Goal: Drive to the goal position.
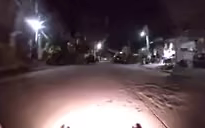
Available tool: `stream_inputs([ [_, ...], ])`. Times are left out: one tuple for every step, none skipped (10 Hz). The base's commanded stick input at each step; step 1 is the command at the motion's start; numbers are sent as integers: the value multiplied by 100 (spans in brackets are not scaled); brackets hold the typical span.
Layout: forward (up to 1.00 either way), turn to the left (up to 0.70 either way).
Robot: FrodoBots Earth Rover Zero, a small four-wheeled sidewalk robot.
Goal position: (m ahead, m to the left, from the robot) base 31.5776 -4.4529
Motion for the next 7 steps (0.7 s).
stream_inputs([
  [85,-34],
  [85,-15],
  [85,0],
  [85,0],
  [85,0],
  [85,0],
  [85,0],
])
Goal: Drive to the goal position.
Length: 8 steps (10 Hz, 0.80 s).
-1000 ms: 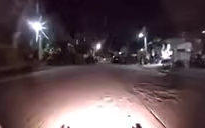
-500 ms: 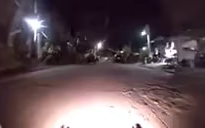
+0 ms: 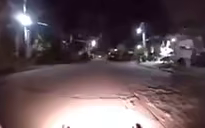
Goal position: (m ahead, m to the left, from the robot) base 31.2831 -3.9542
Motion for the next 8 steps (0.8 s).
stream_inputs([
  [85,0],
  [85,0],
  [85,0],
  [85,0],
  [85,0],
  [85,0],
  [85,0],
  [85,0],
])
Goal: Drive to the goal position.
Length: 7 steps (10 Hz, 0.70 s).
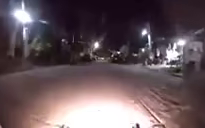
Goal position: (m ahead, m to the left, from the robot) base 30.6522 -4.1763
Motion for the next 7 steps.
stream_inputs([
  [85,0],
  [85,0],
  [85,0],
  [85,0],
  [85,0],
  [85,0],
  [85,0],
])
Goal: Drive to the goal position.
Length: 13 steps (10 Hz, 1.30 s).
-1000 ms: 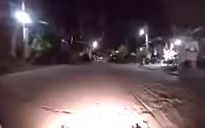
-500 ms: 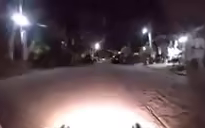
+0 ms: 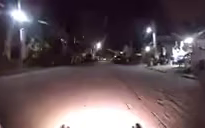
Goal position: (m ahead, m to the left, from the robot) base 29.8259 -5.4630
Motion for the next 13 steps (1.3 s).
stream_inputs([
  [85,0],
  [85,0],
  [85,0],
  [85,0],
  [85,0],
  [85,0],
  [85,0],
  [85,0],
  [85,0],
  [85,0],
  [85,0],
  [85,0],
  [85,0],
])
